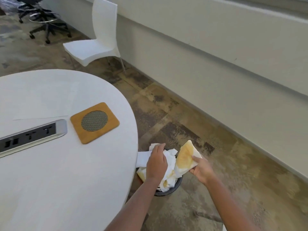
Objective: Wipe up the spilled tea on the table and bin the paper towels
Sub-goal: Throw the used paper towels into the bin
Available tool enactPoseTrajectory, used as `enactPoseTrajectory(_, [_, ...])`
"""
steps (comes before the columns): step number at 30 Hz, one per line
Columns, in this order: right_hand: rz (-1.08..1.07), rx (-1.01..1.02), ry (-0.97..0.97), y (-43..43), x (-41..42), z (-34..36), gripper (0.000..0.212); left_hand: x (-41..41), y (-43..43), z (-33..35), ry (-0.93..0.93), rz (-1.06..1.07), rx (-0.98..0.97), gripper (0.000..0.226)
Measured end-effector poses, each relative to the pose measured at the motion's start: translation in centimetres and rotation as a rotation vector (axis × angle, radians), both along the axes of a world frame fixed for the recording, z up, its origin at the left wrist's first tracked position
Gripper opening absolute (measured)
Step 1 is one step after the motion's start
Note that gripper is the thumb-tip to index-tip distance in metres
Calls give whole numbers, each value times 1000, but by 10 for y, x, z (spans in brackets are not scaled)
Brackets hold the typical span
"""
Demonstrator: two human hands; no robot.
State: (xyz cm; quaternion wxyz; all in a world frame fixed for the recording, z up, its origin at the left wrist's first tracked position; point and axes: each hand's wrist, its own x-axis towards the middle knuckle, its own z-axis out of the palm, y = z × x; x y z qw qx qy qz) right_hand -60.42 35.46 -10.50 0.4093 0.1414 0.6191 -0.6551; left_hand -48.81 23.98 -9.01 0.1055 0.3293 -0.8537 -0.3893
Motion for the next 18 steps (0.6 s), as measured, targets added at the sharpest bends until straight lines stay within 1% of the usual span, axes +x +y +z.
enactPoseTrajectory(3, [7, 103, -3, 1, -8, -37, 39, -16, -1, -33, -114, -33, -39, 44])
enactPoseTrajectory(7, [49, 218, 3, 0, -14, -102, 40, -38, -2, -83, -250, -55, -70, 50])
enactPoseTrajectory(9, [84, 288, 31, -3, -15, -136, 40, -51, -4, -110, -287, -44, -64, 52])
enactPoseTrajectory(13, [138, 493, 112, -11, -11, -201, 42, -68, -4, -168, -392, -62, -76, 57])
enactPoseTrajectory(15, [166, 528, 148, -17, -7, -230, 43, -72, -3, -197, -440, -67, -72, 57])
enactPoseTrajectory(18, [285, 527, 234, -27, 0, -274, 47, -74, 0, -239, -491, -66, -66, 55])
